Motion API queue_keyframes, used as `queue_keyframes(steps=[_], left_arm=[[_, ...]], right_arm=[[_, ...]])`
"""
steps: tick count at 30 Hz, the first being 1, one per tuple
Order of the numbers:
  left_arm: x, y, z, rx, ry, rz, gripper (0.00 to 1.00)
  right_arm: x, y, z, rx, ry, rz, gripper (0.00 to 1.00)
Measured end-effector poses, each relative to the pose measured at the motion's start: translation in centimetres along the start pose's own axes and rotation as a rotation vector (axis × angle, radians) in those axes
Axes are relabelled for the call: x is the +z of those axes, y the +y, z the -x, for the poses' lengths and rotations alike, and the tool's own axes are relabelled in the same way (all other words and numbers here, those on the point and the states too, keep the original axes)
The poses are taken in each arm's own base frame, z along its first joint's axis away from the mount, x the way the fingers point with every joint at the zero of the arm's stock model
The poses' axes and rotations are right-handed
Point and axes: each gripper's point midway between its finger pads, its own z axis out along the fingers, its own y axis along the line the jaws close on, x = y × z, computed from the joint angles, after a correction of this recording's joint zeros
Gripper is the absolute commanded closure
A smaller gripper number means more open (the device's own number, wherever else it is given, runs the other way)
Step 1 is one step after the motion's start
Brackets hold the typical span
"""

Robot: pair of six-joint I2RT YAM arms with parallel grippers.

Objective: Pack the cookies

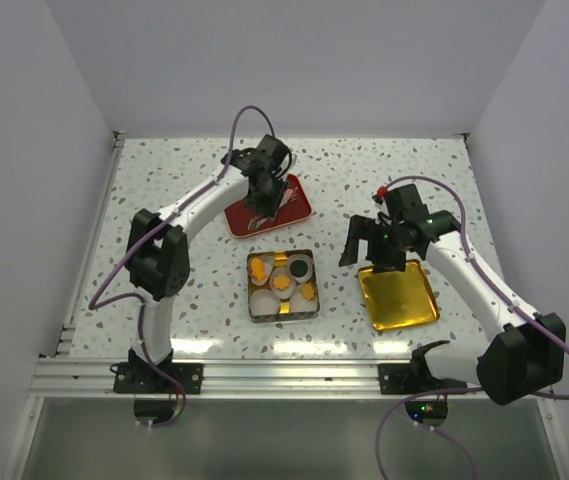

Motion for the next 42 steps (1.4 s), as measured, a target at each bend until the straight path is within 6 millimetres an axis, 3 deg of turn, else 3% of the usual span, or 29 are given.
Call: queue_keyframes(steps=[6,11,15,18,21,24,31,42], left_arm=[[-3.5,0.6,1.6,-0.013,-0.065,0.005,0.67],[-9.0,1.0,3.0,-0.025,-0.184,-0.005,0.66],[-13.5,1.2,2.4,-0.032,-0.268,-0.022,0.66],[-16.1,1.4,0.7,-0.036,-0.308,-0.041,0.66],[-17.1,1.6,-2.6,-0.047,-0.303,-0.060,0.66],[-17.0,1.5,-6.8,-0.056,-0.256,-0.088,0.66],[-16.8,1.1,-13.6,-0.095,-0.196,-0.147,0.67],[-17.4,-1.2,-20.2,-0.153,-0.156,-0.287,0.69]], right_arm=[[-0.3,0.4,0.4,-0.004,-0.011,0.013,0.01],[-0.9,0.9,1.0,-0.010,-0.030,0.022,0.01],[-1.3,1.3,1.6,-0.015,-0.048,0.030,0.01],[-1.6,1.6,2.0,-0.018,-0.059,0.034,0.01],[-1.9,1.8,2.3,-0.021,-0.070,0.039,0.01],[-2.1,2.0,2.6,-0.024,-0.079,0.043,0.01],[-2.2,2.1,2.7,-0.022,-0.082,0.044,0.01],[-1.8,1.9,2.7,-0.007,-0.095,0.044,0.01]])
